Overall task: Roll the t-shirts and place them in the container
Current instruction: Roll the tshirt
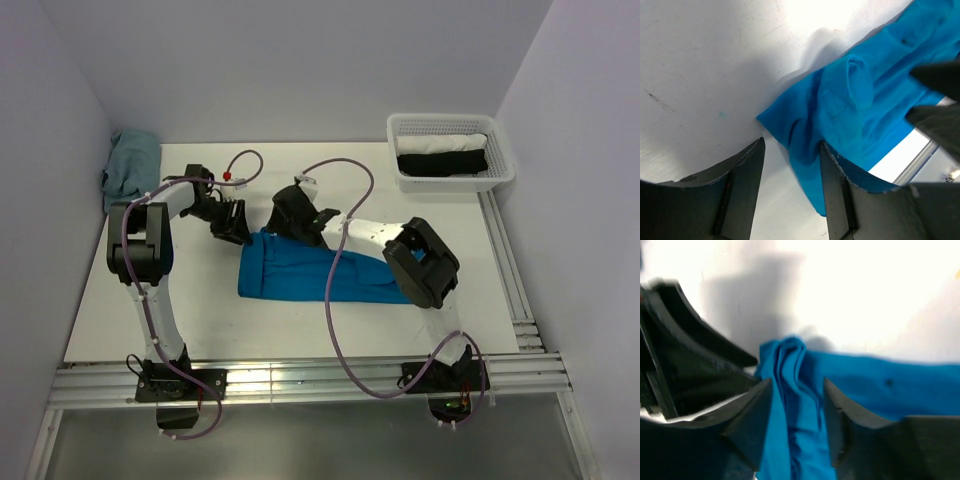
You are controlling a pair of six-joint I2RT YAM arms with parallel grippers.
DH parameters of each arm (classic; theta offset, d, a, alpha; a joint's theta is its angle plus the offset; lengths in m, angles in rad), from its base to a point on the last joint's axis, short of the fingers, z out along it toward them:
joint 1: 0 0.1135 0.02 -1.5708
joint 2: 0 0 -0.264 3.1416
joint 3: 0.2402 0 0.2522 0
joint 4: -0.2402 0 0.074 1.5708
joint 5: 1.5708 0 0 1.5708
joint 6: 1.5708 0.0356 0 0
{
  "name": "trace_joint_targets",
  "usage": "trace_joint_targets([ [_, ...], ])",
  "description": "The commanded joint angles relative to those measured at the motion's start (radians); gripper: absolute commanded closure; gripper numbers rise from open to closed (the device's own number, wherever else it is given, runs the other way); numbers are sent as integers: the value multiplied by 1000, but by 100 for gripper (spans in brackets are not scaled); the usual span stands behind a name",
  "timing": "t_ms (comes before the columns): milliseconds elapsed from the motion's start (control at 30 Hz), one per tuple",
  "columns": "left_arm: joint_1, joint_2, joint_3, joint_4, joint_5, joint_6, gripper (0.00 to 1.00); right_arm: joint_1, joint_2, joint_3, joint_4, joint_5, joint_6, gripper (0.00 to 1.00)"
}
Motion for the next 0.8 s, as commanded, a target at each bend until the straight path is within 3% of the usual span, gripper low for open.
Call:
trace_joint_targets([
  [0, -7, -31, -14, 29, 22, -2, 46, -43, 6, 7, 107, -77, -9, 43],
  [133, -7, -37, -9, 27, 19, -3, 46, -87, 26, -7, 231, -206, 11, 39],
  [567, 36, -114, -9, 81, -33, -86, 46, -75, 134, 93, 153, -299, 48, 38],
  [767, 38, -121, -19, 78, -25, -86, 47, -67, 163, 102, 207, -354, 70, 37],
])
